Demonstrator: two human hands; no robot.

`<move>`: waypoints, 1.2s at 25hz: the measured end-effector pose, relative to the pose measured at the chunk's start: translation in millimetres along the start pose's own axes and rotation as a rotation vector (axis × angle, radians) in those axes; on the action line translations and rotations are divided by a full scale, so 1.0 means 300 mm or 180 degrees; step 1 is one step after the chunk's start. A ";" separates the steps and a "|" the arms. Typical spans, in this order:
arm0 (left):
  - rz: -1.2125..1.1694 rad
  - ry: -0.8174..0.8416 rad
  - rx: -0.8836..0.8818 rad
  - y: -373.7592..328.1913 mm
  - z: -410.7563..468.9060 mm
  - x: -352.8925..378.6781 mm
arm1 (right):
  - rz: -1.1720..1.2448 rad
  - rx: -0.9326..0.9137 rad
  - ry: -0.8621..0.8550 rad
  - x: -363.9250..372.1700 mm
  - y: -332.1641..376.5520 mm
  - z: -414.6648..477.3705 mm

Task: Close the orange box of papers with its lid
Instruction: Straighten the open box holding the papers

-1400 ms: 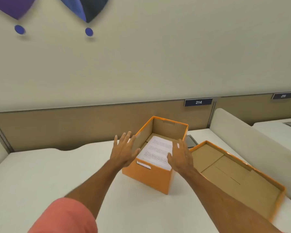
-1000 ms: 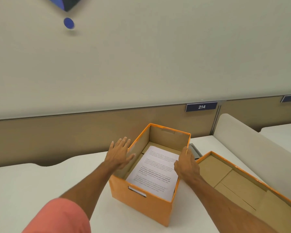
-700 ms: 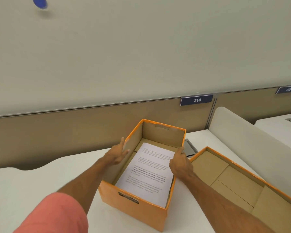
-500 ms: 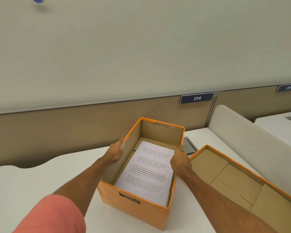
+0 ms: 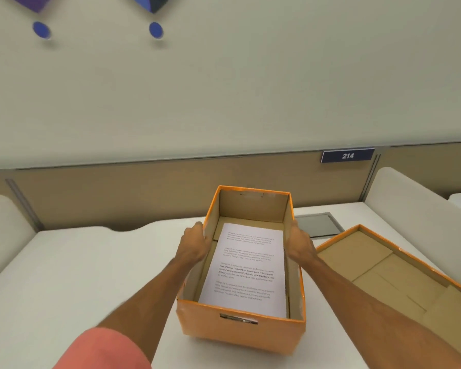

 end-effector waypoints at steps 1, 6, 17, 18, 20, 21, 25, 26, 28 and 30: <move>-0.0009 -0.0075 -0.0065 0.026 -0.046 -0.018 | 0.0012 0.0000 0.0018 0.008 0.007 -0.041; -0.0342 -0.0382 -0.0413 0.146 -0.281 -0.062 | 0.0041 0.0007 0.0020 0.049 0.011 -0.229; -0.0284 -0.0558 -0.0750 0.276 -0.534 -0.020 | 0.0134 -0.0015 0.0172 0.141 -0.013 -0.390; -0.0255 -0.0550 -0.0747 0.276 -0.544 -0.017 | 0.0161 0.0034 0.0182 0.148 -0.024 -0.400; -0.0162 -0.0525 -0.0724 0.272 -0.555 -0.011 | 0.0235 0.0092 0.0195 0.153 -0.041 -0.411; -0.0098 -0.0510 -0.0705 0.270 -0.559 -0.009 | 0.0274 0.0088 0.0215 0.154 -0.043 -0.414; 0.0257 -0.0431 -0.0643 0.263 -0.563 -0.007 | 0.0243 -0.0037 0.0449 0.160 -0.026 -0.424; 0.0365 -0.0396 -0.0626 0.258 -0.561 -0.009 | 0.0199 -0.0069 0.0511 0.161 -0.021 -0.431; 0.0577 -0.0412 -0.0587 0.244 -0.553 -0.024 | 0.0129 -0.0137 0.0571 0.156 -0.013 -0.444; 0.0883 -0.0574 -0.0404 0.207 -0.536 -0.044 | -0.0014 -0.0251 0.0503 0.139 -0.003 -0.452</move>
Point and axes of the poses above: each hand's wrist, its own z-axis towards the middle knuckle, its own x-axis out of the palm, y = z × x, the point moved 8 cm from there along z, towards the middle knuckle, and after that the axes turned 10 degrees about z, right-handed, at the moved point
